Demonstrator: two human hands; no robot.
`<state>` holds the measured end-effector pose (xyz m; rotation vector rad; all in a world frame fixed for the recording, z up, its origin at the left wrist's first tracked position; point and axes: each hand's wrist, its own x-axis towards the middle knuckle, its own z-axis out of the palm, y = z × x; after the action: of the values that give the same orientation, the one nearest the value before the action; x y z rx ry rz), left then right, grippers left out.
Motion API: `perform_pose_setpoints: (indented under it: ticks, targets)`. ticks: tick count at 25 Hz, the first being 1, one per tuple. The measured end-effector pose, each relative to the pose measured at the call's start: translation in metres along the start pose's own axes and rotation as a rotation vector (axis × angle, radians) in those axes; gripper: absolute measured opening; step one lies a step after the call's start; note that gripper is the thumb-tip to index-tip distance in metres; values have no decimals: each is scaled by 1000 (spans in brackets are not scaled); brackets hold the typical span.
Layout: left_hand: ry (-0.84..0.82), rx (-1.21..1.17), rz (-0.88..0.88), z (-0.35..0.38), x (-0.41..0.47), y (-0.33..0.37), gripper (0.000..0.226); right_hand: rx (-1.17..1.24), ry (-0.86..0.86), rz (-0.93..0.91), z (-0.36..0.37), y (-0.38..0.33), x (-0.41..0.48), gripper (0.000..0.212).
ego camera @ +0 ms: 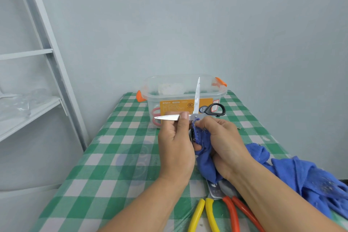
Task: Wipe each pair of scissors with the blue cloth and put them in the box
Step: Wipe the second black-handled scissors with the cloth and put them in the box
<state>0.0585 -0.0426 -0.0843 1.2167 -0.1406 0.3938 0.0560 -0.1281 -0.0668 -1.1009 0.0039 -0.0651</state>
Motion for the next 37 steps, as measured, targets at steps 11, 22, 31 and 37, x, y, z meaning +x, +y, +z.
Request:
perform_pose_setpoints:
  ticks: [11, 22, 31, 37]
  targets:
    - [40, -71, -68, 0, 4, 6, 20, 47, -92, 70, -7, -5, -2, 18]
    - [4, -25, -34, 2, -2, 3, 18, -33, -39, -26, -3, 3, 1, 16]
    - [22, -66, -38, 2, 0, 9, 18, 67, 61, 42, -5, -7, -2, 12]
    - [68, -92, -81, 0, 3, 15, 16, 46, -87, -28, -6, -9, -4, 17]
